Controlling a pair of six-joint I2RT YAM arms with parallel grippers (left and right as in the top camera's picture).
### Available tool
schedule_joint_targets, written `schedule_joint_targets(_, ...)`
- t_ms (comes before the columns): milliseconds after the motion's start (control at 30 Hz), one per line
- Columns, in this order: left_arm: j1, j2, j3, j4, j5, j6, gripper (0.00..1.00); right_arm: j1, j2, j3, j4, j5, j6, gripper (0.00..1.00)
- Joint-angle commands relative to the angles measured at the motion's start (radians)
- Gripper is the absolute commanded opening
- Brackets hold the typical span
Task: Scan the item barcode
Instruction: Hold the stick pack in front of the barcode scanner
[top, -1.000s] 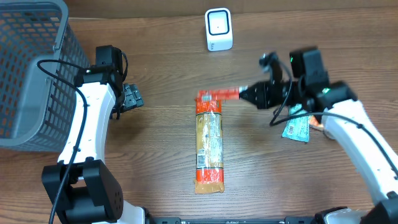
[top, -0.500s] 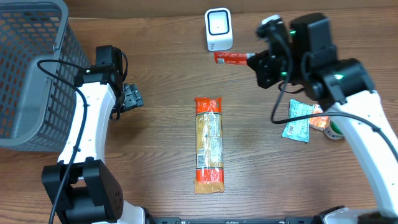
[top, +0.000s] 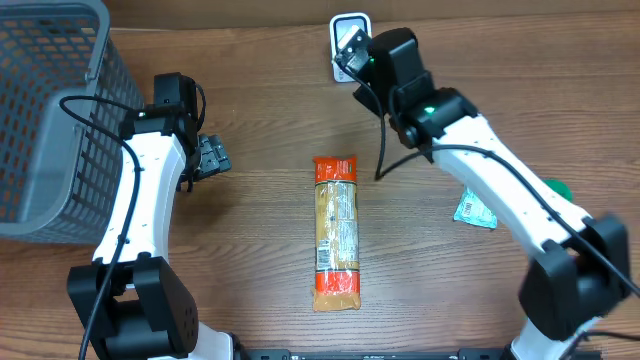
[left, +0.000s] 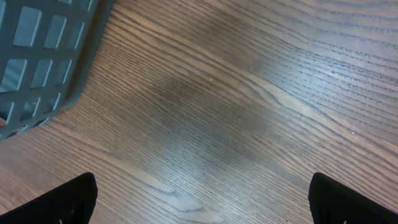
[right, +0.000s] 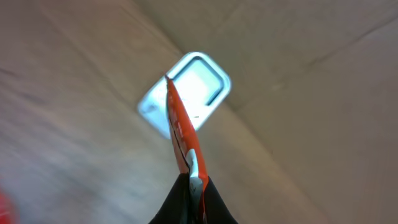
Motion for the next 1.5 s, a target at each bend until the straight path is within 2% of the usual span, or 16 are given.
schedule_joint_targets(0,-0.002,-0.021,0.018,0.0,-0.006,0.026,1.0,0.002,0.056,0.019,0.105,0.131,-0.12,0.04)
schedule_joint_targets(267,-0.002,-0.021,0.018,0.0,-0.006,0.026,1.0,0.004,0.182,0.019,0.365,0.229,-0.267,0.04)
schedule_joint_targets(600,-0.002,-0.021,0.018,0.0,-0.006,0.026,1.0,0.004,0.282,0.019,0.576,0.259,-0.284,0.04)
schedule_joint_targets(1100,-0.002,-0.021,0.018,0.0,-0.006,0.026,1.0,0.008,0.353,0.019,0.672,0.257,-0.262,0.04)
schedule_joint_targets(1467,-0.002,-0.021,0.018,0.0,-0.006,0.026,1.0,0.021,0.404,0.019,0.663,0.301,-0.262,0.04)
